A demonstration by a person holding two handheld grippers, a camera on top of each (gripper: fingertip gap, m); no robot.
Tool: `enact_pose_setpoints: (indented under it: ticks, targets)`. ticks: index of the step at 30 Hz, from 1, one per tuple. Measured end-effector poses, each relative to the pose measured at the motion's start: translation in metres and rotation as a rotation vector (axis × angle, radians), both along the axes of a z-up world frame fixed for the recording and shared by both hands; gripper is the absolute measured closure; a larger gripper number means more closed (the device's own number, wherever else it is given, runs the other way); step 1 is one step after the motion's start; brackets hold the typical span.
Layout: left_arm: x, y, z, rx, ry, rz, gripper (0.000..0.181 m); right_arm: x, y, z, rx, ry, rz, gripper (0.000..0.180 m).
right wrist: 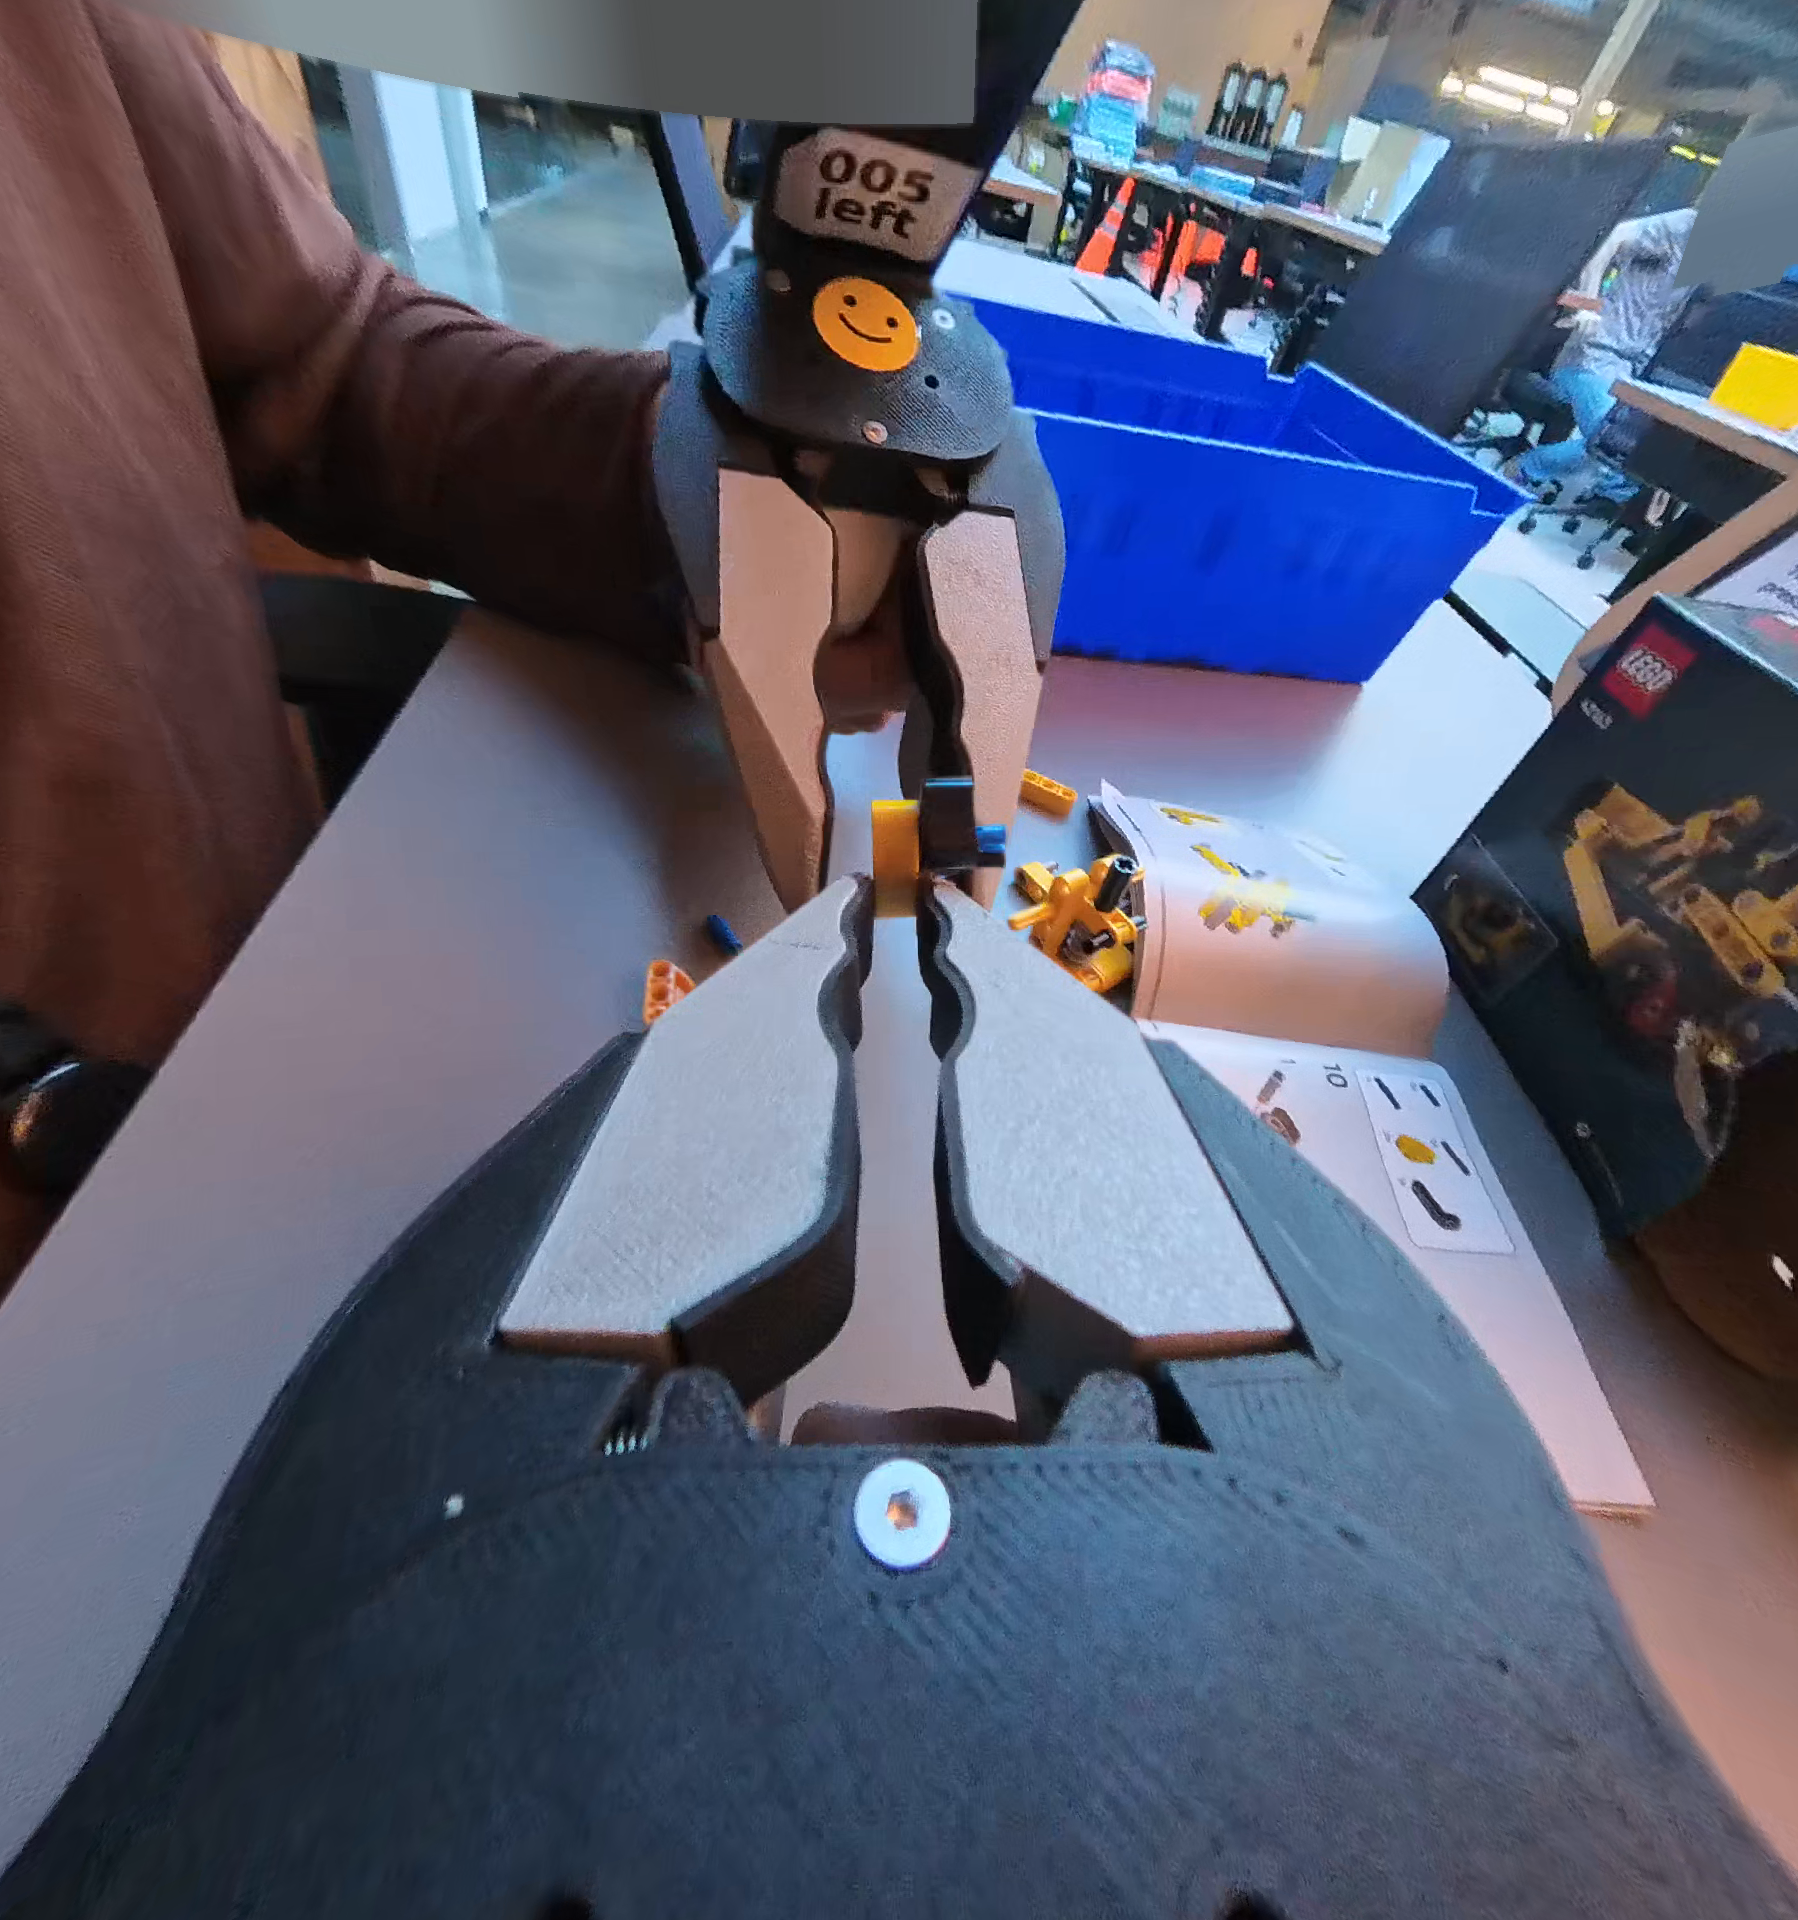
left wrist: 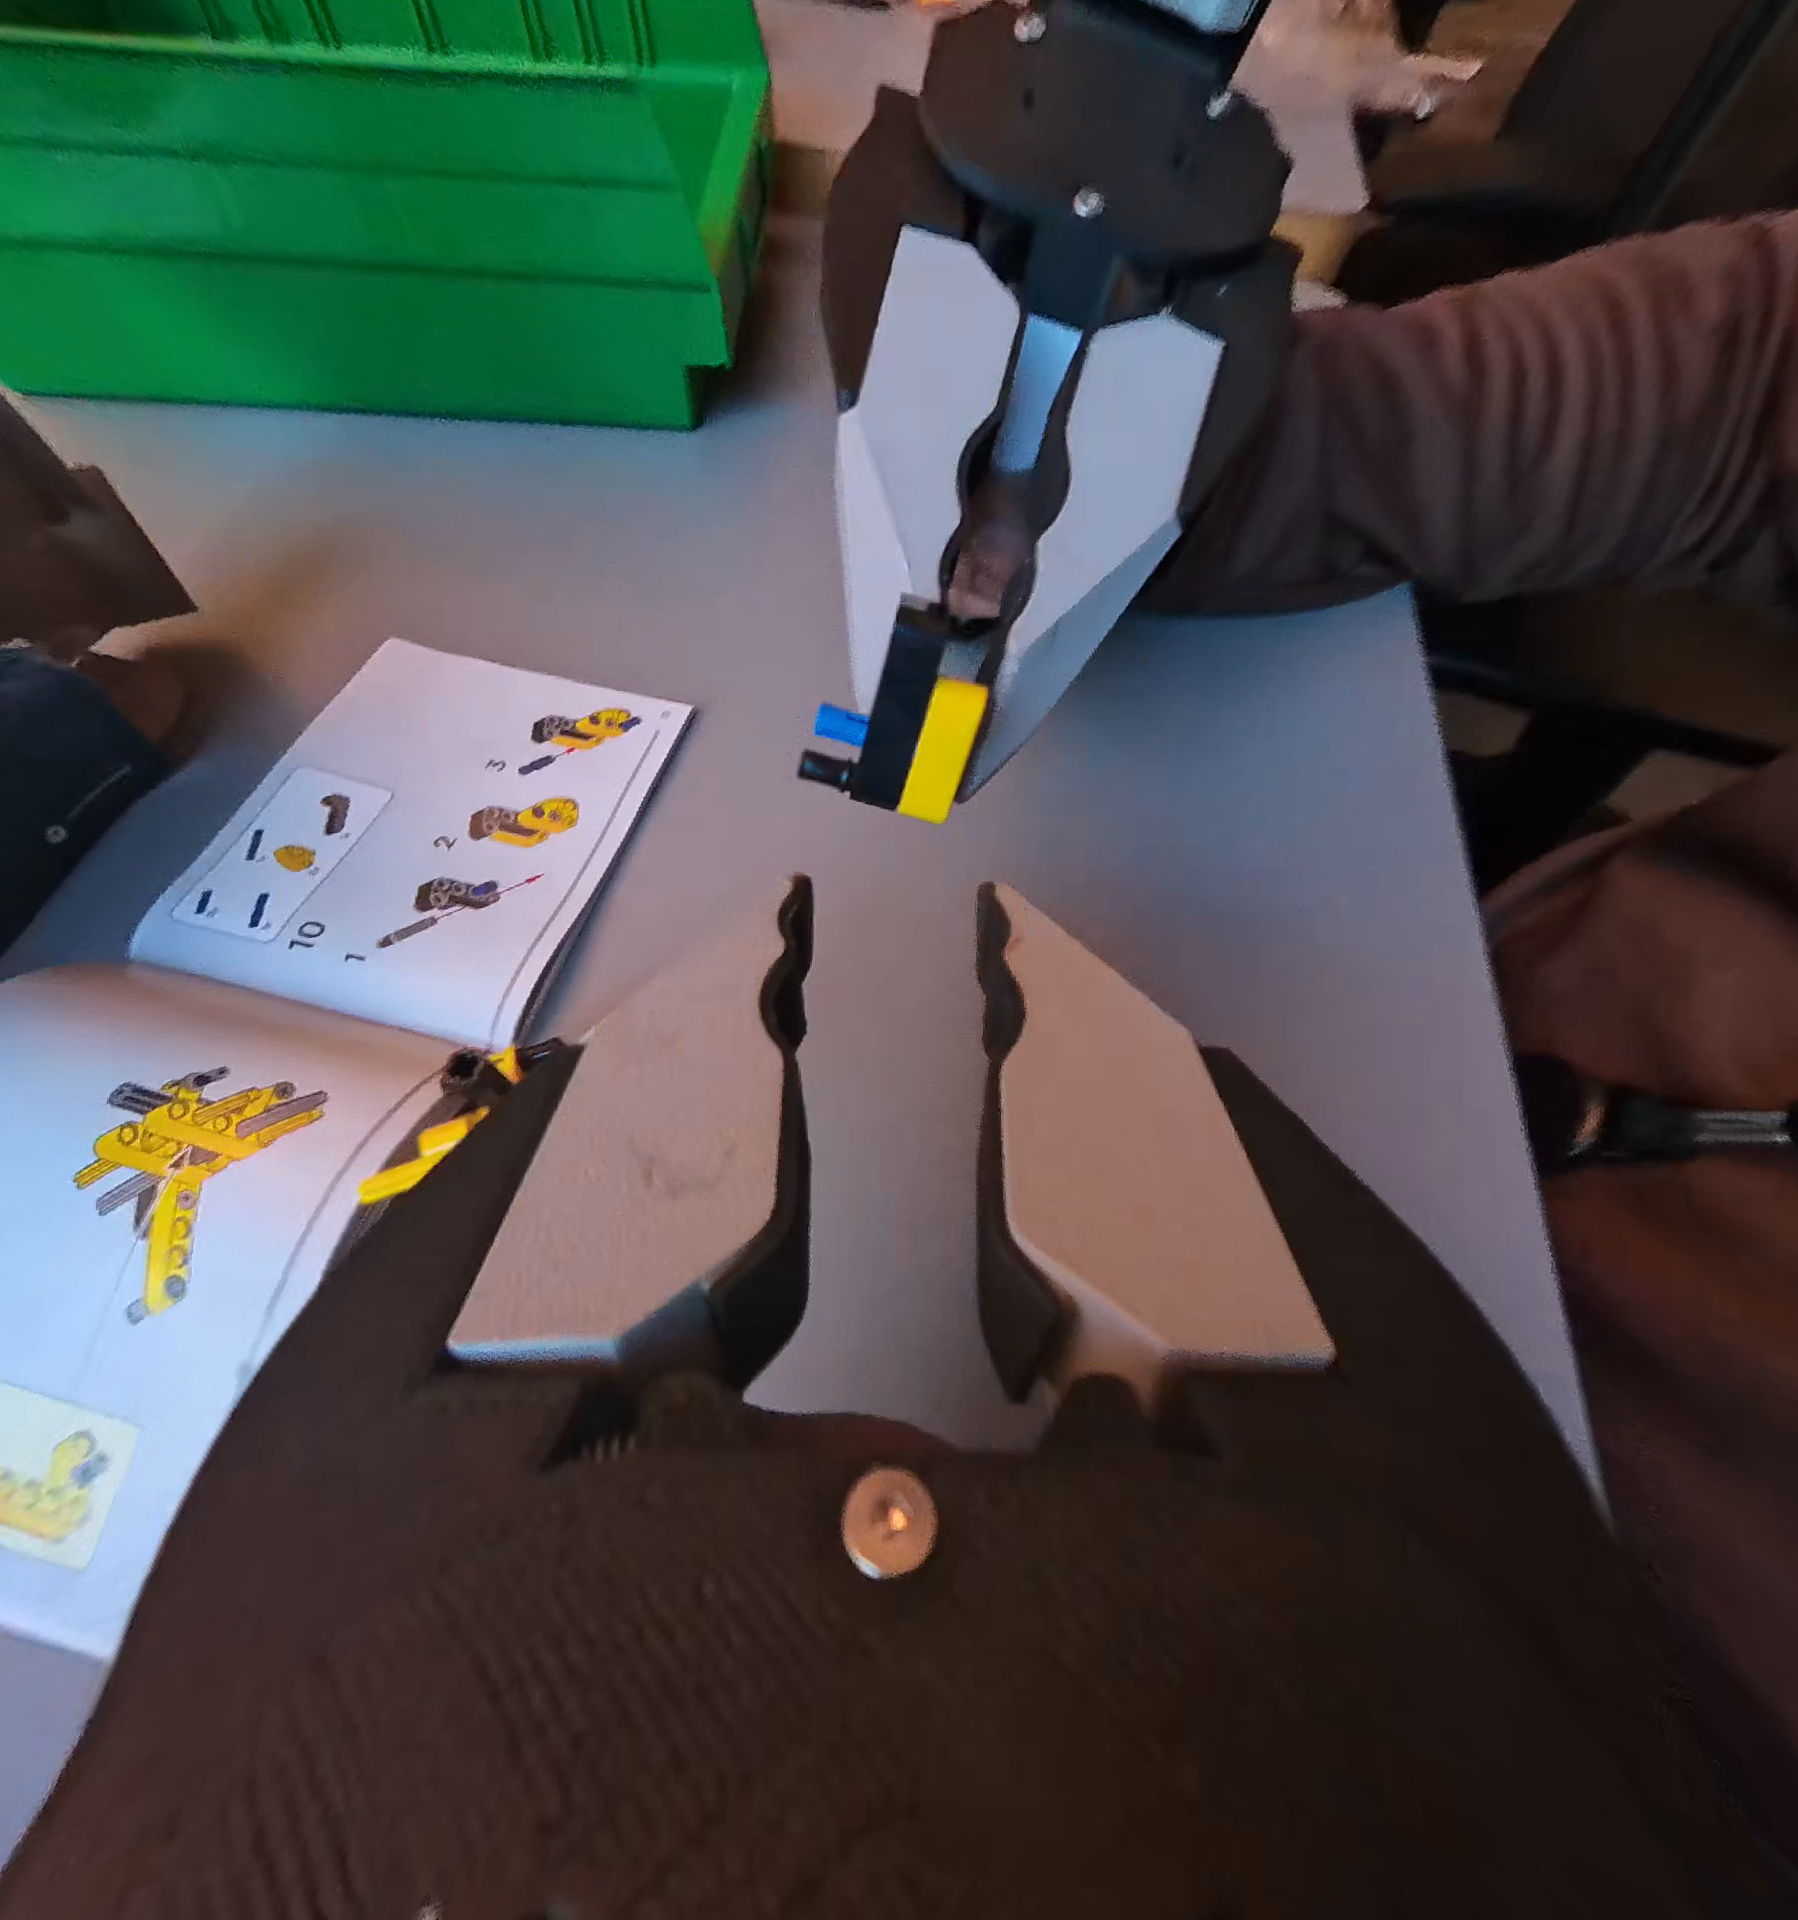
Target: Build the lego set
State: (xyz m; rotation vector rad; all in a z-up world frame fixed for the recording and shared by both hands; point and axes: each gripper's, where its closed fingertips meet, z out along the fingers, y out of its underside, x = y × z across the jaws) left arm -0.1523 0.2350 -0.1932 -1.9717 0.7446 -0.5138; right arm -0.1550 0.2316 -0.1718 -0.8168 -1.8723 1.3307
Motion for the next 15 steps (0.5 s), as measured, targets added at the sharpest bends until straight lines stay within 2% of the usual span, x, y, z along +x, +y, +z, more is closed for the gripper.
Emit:
enact_pose_setpoints:
  ticks: [4, 10, 15]
  targets:
    - [-0.002, -0.001, -0.001, 0.007, 0.006, 0.008, 0.153, 0.003, 0.006, -0.006, 0.039, -0.020, -0.032, 0.175]
    - [-0.006, 0.003, -0.013, -0.011, 0.041, 0.035, 0.155, 0.014, 0.019, 0.010, -0.086, -0.018, -0.030, 0.175]
    - [-0.005, 0.004, -0.021, -0.030, 0.051, 0.036, 0.155, 0.020, 0.017, 0.017, -0.092, 0.015, -0.017, 0.175]
